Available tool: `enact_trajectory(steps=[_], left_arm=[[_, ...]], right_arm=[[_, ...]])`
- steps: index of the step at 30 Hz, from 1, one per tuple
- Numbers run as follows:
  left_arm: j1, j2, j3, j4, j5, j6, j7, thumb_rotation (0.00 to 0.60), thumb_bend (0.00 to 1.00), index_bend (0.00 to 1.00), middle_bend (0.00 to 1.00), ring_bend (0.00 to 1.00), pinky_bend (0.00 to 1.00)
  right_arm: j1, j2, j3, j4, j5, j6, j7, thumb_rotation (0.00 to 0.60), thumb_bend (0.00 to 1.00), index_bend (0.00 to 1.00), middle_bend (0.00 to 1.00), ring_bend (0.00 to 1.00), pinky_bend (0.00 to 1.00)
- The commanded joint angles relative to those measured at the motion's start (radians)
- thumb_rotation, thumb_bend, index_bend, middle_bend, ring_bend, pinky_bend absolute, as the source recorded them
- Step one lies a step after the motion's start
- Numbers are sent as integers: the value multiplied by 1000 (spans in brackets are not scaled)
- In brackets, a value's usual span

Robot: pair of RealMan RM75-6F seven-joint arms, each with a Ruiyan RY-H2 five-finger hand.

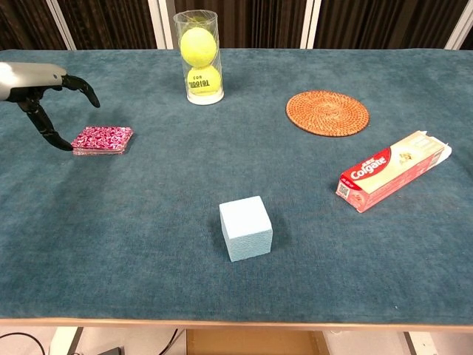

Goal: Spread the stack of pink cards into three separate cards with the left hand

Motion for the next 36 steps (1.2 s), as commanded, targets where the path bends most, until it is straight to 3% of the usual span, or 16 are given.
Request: enact_trajectory(steps=[1, 15, 36], left_arm=[[-8, -7, 4, 6, -4, -3, 1, 600, 94, 309, 121, 0, 0], [-62, -70, 25, 66, -37, -24, 8, 600, 162, 362, 124, 0, 0], [-98, -53, 53, 36, -85, -17, 20, 600, 183, 404, 135, 0, 0]], right_arm=[[0, 0, 1, 0, 0, 1, 0, 600, 215, 148, 37, 46, 194], [0, 1, 4, 3, 8, 1, 7, 600, 215, 149, 37, 46, 194], [5, -3, 3, 4, 7, -6, -1, 600, 215, 152, 37, 46, 194]])
